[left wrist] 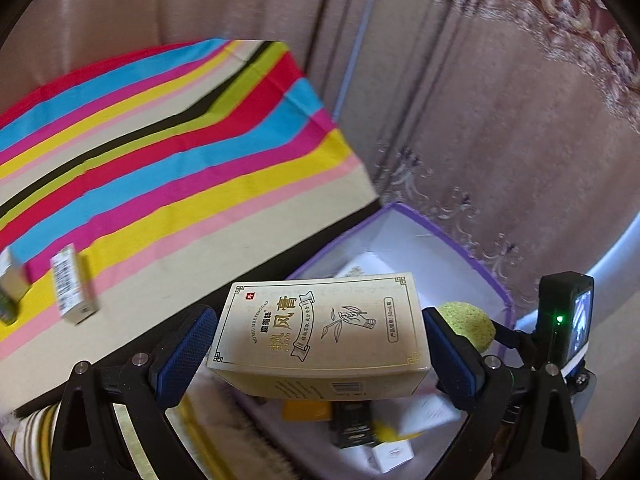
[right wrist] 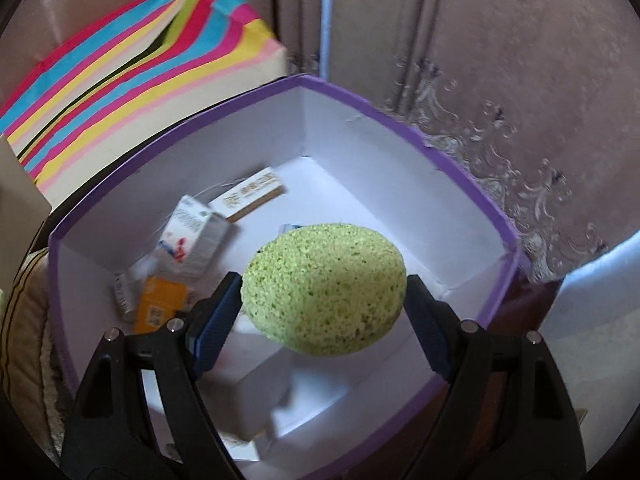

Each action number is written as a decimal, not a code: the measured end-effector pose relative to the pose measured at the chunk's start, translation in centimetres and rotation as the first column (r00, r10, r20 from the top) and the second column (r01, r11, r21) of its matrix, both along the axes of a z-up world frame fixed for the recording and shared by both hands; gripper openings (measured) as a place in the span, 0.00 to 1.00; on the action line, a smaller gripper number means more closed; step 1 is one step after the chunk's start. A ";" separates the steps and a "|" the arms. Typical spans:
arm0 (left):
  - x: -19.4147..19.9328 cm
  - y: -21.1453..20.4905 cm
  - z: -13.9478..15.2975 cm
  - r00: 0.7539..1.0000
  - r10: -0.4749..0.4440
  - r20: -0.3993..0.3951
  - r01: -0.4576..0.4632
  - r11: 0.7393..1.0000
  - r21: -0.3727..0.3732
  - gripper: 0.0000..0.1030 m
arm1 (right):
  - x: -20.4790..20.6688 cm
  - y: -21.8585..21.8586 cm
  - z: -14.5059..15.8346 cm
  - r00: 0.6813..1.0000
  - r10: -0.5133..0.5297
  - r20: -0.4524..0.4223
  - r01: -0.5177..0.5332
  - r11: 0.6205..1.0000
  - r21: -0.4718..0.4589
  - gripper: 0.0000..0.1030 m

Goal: Organize objects
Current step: 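Open both tools to drop the items into the purple-rimmed box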

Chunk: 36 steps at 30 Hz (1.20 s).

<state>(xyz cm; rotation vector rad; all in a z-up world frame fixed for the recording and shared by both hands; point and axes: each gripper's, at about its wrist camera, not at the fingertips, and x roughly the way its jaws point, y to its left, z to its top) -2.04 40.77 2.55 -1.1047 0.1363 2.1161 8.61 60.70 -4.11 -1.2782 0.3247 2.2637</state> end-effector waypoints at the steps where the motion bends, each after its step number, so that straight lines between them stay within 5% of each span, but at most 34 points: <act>1: 0.0 0.4 0.0 1.000 -0.013 0.003 0.013 1.000 0.003 0.98 | 0.2 0.5 0.0 1.000 -0.013 -0.004 0.013 1.000 -0.001 0.81; 13: -0.8 0.3 -0.4 0.997 0.023 0.071 -0.026 0.999 0.043 1.00 | 0.3 0.9 0.8 0.999 -0.016 -0.037 0.015 0.999 -0.029 0.89; 36: -2.6 -12.9 0.9 0.978 0.200 0.065 -0.204 0.977 0.059 0.99 | -3.4 -8.0 4.5 0.981 0.186 -0.063 -0.186 0.983 0.008 0.89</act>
